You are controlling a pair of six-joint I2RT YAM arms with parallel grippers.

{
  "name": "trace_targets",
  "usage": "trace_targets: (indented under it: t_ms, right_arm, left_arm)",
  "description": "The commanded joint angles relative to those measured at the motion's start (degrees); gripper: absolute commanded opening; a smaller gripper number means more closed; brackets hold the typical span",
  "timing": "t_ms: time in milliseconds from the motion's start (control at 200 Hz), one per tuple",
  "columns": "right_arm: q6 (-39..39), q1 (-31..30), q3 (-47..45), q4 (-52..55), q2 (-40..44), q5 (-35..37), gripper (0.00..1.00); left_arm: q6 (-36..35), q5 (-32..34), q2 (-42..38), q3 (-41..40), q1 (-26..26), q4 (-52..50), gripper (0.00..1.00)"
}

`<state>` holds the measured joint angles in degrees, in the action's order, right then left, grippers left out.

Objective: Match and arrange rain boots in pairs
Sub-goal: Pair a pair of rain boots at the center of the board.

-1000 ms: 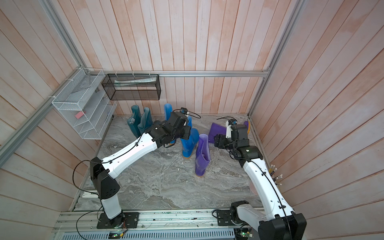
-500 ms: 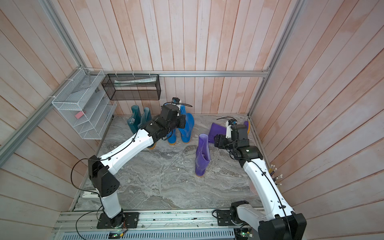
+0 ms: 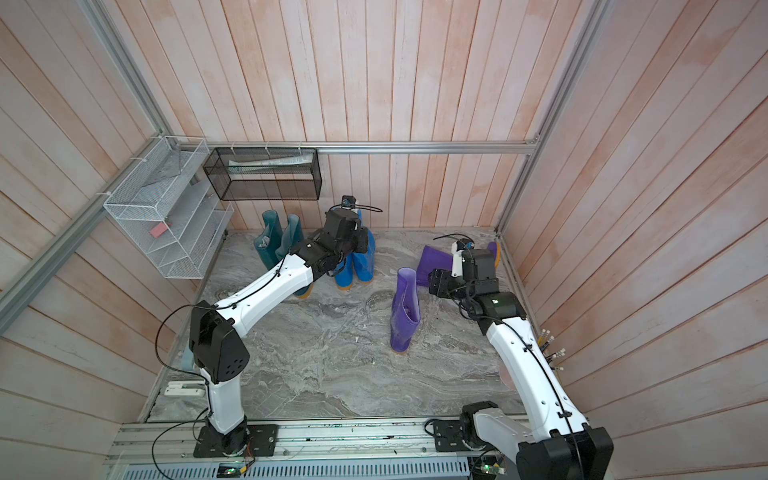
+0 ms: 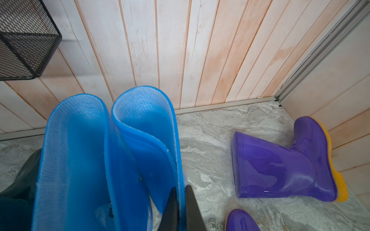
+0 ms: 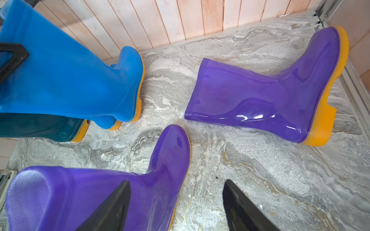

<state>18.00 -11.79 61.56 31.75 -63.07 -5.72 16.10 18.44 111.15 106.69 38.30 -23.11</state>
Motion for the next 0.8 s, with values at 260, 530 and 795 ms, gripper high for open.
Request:
trace_targets:
  t_ms: [260,530,795]
  right_arm:
    - [-0.1,0.4,-1.0,0.4,0.5,-0.4,0.74]
    - [0.1,0.4,-1.2,0.1,0.5,-0.8,0.74]
    - [0.1,0.4,-1.3,0.1,0.6,-0.9,0.74]
  left_arm:
    - [-0.1,3.5,-0.7,1.2,0.1,6.6,0.0]
    - [0.9,2.8,-1.9,1.2,0.1,4.2,0.0]
    - [2.0,1.0,-2.9,1.2,0.1,2.6,0.0]
